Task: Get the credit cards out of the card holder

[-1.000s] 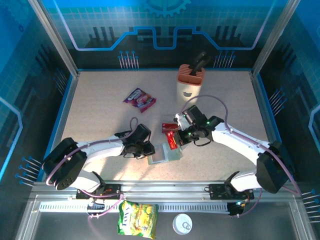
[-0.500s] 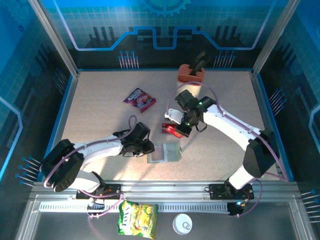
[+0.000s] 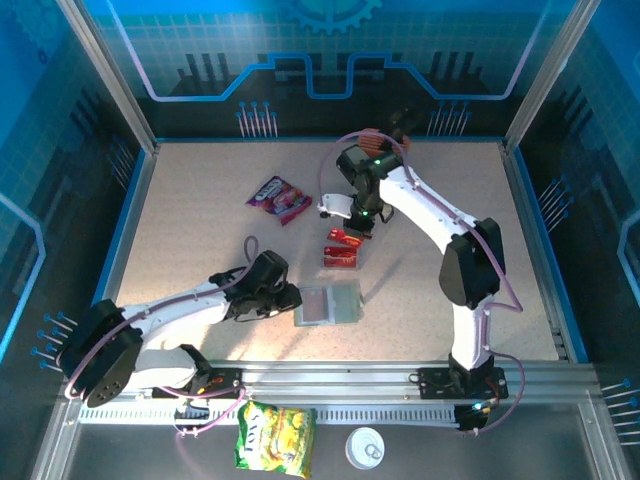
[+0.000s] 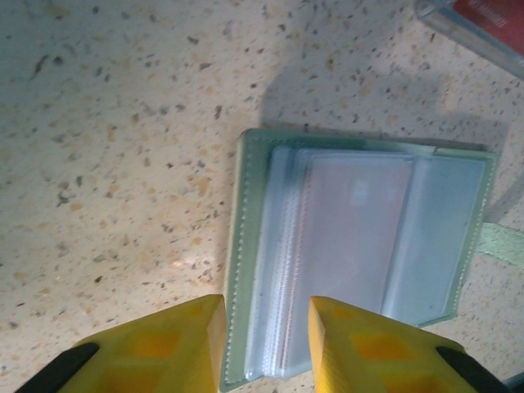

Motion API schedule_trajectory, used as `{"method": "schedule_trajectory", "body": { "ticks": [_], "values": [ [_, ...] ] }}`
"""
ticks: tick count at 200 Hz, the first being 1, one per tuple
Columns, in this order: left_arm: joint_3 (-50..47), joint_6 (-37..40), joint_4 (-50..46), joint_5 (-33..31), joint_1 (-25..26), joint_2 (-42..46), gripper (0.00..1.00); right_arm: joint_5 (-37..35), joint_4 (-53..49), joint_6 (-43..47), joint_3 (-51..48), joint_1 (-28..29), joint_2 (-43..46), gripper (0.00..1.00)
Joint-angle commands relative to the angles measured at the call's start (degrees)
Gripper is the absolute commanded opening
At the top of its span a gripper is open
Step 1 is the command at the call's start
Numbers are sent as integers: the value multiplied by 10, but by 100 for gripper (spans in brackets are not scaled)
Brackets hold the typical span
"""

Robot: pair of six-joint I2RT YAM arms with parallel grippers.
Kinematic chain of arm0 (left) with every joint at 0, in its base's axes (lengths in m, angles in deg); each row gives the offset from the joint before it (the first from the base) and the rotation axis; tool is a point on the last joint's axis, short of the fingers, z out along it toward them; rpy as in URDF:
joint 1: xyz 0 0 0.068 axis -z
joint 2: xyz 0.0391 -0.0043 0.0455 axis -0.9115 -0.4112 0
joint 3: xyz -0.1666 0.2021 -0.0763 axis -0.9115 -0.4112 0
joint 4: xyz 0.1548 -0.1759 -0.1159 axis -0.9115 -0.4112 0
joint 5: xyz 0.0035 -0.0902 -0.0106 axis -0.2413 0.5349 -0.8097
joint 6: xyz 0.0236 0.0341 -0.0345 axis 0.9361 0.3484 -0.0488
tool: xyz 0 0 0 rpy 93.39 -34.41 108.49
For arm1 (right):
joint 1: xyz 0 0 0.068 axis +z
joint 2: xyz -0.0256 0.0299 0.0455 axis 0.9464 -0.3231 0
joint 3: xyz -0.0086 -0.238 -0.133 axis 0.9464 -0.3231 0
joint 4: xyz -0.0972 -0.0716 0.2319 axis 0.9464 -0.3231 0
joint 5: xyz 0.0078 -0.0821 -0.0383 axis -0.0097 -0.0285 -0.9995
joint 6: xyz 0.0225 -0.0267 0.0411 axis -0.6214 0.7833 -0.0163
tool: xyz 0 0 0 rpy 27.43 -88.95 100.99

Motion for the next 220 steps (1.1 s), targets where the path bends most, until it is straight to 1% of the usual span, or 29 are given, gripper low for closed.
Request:
{"method": "schedule_trajectory", "body": {
  "ticks": [1,44,82,95,106,169,192,220],
  "values": [
    [-9,-15,2,-7,-5,14,32,11,-52,26,50,-5,-41,0],
    [-14,-17,9,-9,-6,20,33,14,-58,35,61,-7,-72,0],
    [-10,-15,10,-7,-9,17,33,23,-47,35,38,-6,-81,0],
    [-10,-15,11,-6,-9,16,33,24,-40,32,29,-4,-80,8],
    [-9,-15,12,-5,-9,16,33,28,-38,29,27,-4,-80,12],
    [1,-9,18,9,-9,2,32,42,-16,-2,10,3,-35,14],
    [4,-7,22,14,-9,-6,30,57,24,-53,-28,6,1,14],
    [8,-4,34,25,-9,-24,27,50,119,-183,-105,13,55,18]
  ]
}}
